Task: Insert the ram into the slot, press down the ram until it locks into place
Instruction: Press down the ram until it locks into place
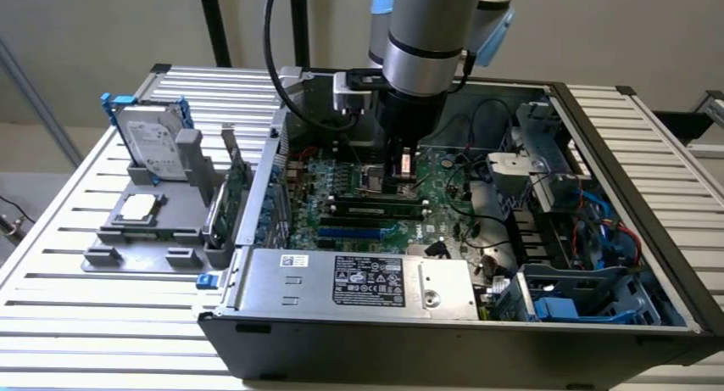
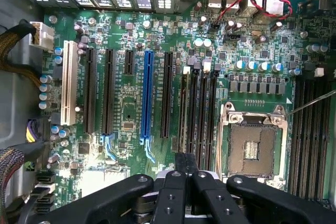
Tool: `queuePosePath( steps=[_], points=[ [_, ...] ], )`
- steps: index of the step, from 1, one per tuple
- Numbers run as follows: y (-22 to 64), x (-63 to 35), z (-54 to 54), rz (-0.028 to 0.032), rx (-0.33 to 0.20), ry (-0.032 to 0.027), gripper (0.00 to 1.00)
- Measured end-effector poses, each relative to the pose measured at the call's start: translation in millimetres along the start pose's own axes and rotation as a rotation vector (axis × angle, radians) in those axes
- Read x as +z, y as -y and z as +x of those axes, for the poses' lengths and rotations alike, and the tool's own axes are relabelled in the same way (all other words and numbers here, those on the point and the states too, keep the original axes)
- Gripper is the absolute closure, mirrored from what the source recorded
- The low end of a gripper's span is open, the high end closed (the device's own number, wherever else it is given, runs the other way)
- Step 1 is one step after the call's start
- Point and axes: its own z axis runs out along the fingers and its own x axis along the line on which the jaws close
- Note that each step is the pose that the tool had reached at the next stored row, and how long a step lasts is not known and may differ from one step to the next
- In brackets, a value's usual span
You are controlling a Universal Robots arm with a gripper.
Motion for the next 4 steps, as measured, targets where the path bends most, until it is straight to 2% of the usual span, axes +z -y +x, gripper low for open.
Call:
queuePosePath(
  steps=[4],
  points=[
    [0.0, 0.0, 0.0, 0.0, 0.0, 0.0, 0.89]
  ],
)
